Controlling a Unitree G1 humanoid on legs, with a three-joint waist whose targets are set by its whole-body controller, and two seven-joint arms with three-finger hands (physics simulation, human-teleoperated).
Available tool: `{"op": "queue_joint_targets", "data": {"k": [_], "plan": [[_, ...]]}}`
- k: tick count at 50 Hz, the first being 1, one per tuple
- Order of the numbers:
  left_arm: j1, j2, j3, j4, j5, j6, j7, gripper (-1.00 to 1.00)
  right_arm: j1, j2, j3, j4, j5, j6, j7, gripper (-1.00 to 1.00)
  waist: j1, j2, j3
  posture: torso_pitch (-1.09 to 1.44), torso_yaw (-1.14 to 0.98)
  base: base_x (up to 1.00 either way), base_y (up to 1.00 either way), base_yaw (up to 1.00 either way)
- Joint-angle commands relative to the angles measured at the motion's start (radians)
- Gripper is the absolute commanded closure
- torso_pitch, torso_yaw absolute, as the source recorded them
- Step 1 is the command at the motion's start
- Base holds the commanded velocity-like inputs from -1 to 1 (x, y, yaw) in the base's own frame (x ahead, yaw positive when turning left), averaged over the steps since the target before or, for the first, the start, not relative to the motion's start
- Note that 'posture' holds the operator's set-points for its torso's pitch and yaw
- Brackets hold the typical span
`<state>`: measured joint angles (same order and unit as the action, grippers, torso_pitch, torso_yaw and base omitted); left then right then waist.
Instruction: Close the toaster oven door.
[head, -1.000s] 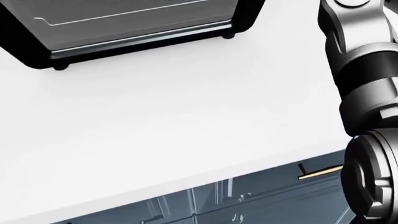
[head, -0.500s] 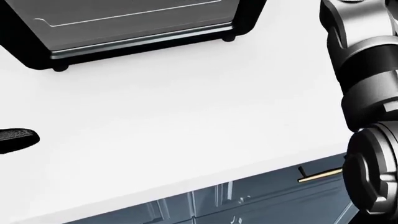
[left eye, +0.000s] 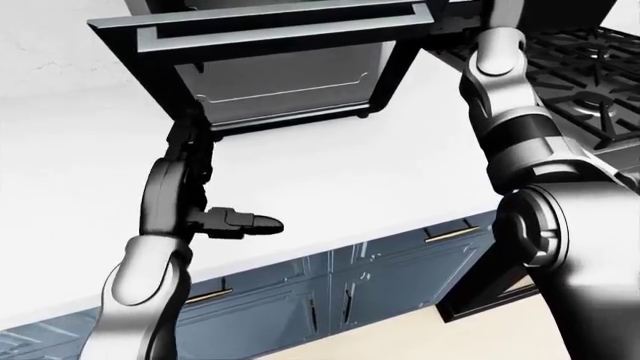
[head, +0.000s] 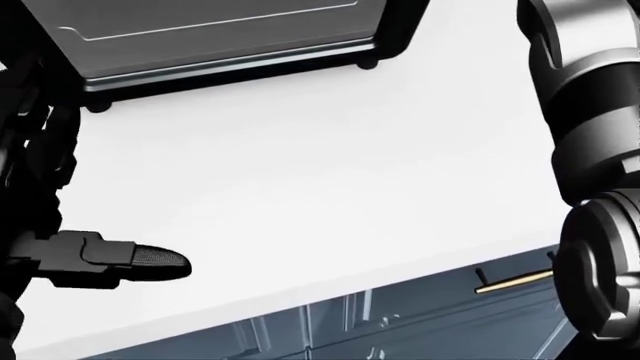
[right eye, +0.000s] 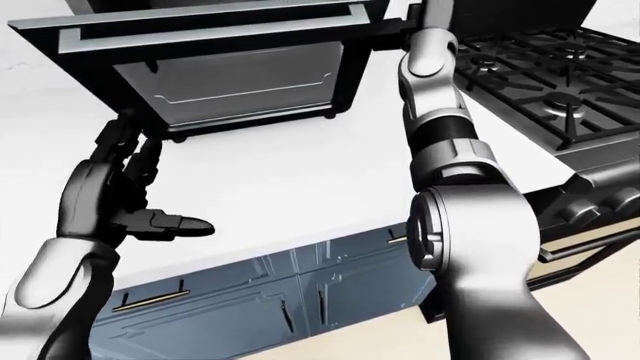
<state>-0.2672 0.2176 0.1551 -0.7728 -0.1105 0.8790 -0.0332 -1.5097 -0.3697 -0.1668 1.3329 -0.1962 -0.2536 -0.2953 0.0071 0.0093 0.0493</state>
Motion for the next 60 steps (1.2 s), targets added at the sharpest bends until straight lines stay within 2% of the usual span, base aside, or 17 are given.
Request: {"op": "queue_joint_targets", "data": {"k": [1, 9, 26, 36, 60], "plan": [[-0.020, -0.001, -0.009, -0.019, 0.040, -0.033, -0.026, -1.00, -0.051, -0.009, -0.001, -0.053, 0.002, -0.038, -0.007, -1.00, 0.003, -0.004, -0.031, 0.00, 0.00, 0.00, 0.00, 0.00], [-0.119, -0.036, -0.060, 0.088, 0.106, -0.048, -0.085, -1.00, -0.048, -0.009, -0.002, -0.054, 0.006, -0.038, -0.008, -1.00, 0.005, -0.013, -0.032, 0.00, 0.00, 0.00, 0.00, 0.00], [-0.327, -0.071, -0.083, 0.252, 0.098, -0.046, -0.147, -1.00, -0.055, -0.008, -0.001, -0.051, 0.003, -0.039, -0.007, -1.00, 0.007, -0.026, -0.032, 0.00, 0.00, 0.00, 0.00, 0.00], [-0.388, -0.073, -0.075, 0.351, 0.082, -0.085, -0.142, -1.00, -0.052, -0.005, -0.001, -0.051, 0.002, -0.039, -0.010, -1.00, 0.010, -0.030, -0.030, 0.00, 0.00, 0.00, 0.00, 0.00], [-0.511, -0.026, -0.060, 0.585, 0.069, -0.207, -0.135, -1.00, -0.017, -0.006, 0.011, -0.054, -0.029, -0.006, -0.054, -1.00, 0.010, -0.031, -0.033, 0.00, 0.00, 0.00, 0.00, 0.00]]}}
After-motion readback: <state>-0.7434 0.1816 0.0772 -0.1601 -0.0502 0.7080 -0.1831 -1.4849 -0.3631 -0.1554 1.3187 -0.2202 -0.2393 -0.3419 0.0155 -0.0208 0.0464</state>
